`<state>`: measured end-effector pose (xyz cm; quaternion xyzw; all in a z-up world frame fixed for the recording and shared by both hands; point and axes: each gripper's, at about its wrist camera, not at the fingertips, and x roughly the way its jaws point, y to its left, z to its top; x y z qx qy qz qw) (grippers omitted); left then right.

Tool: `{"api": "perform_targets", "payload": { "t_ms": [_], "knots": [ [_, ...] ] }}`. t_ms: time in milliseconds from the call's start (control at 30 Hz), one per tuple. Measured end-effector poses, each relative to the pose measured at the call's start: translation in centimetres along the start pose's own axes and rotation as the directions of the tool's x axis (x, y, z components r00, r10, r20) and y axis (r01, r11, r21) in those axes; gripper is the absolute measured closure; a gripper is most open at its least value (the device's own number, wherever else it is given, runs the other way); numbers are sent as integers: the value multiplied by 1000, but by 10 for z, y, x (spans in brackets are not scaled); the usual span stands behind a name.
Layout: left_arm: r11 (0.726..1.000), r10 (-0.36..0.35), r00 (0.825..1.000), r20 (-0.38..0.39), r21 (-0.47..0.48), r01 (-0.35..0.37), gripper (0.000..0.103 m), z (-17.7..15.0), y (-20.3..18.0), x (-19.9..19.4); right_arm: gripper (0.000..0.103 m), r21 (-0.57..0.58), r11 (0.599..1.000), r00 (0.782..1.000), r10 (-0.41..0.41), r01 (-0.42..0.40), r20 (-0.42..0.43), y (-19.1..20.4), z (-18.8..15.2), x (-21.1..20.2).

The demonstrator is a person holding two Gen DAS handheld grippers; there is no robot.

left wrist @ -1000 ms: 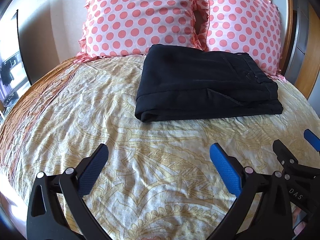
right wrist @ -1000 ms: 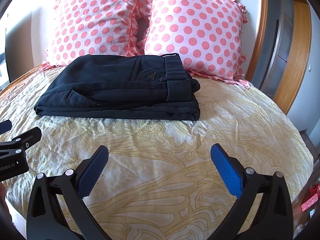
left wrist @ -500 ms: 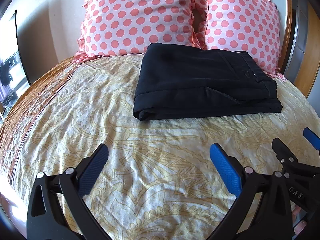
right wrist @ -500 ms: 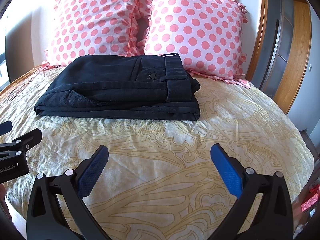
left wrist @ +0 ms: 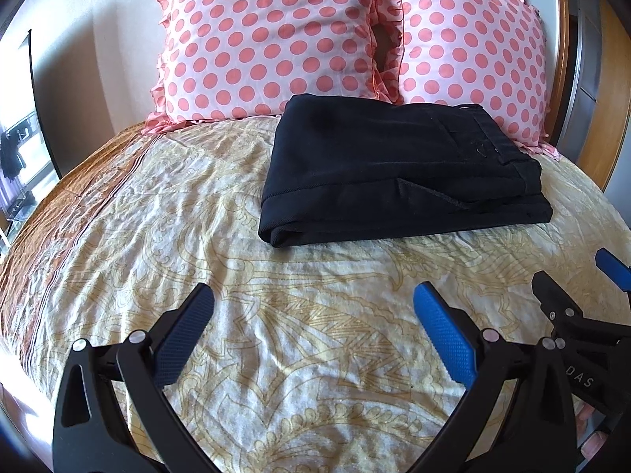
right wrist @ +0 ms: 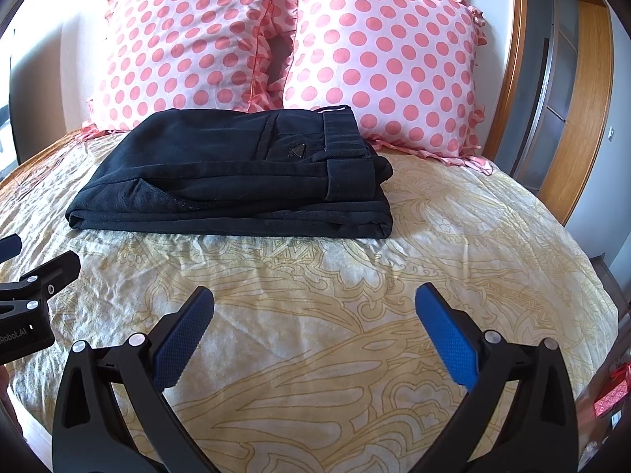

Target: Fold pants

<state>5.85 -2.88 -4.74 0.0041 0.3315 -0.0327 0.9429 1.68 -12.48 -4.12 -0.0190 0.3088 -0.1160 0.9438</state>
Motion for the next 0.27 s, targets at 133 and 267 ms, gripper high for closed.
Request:
{"api": "perform_targets", "payload": {
  "t_ms": [133,267],
  "knots": [
    [1000,-3,1000,12,7,3,2,1,-2,-2,1,1,1000,1000,0,0,0,0,0,0],
    [1000,7,1000,27,20,-8,2,1,-4,-5,1,0,1000,1000,0,0,0,0,1,0]
  ]
}}
